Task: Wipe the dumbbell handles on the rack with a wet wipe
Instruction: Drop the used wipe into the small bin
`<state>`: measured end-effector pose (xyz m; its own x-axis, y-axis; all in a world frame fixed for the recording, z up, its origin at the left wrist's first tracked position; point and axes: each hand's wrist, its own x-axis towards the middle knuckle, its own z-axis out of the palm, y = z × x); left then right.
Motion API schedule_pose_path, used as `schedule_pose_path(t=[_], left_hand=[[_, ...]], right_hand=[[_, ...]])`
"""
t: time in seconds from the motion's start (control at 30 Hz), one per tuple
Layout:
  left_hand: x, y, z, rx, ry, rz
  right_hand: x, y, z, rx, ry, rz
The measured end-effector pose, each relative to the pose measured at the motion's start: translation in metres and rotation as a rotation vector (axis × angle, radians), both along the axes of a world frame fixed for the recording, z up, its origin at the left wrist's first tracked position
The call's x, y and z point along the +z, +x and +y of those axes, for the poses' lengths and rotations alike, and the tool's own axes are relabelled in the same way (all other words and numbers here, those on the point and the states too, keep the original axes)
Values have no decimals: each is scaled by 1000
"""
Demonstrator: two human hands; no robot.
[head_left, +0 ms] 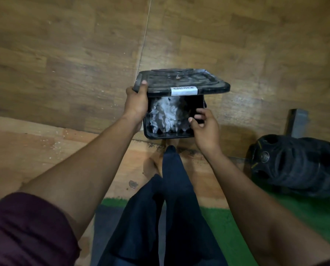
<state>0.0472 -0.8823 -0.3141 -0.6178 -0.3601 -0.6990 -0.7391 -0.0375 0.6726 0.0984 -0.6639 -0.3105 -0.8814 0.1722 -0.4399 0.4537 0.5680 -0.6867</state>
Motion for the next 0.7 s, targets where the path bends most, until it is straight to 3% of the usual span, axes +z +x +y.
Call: schedule_pose_path(t=[0.37, 0.53, 0.7], left_hand=[[31, 64, 13, 47, 119, -262], [55, 86, 11, -20, 141, -210], [101, 112, 7, -170, 14, -162]], right_hand=[[69, 30, 25, 18, 44, -82], [103, 22, 17, 59, 17, -90], [135, 21, 8, 103, 53, -91]])
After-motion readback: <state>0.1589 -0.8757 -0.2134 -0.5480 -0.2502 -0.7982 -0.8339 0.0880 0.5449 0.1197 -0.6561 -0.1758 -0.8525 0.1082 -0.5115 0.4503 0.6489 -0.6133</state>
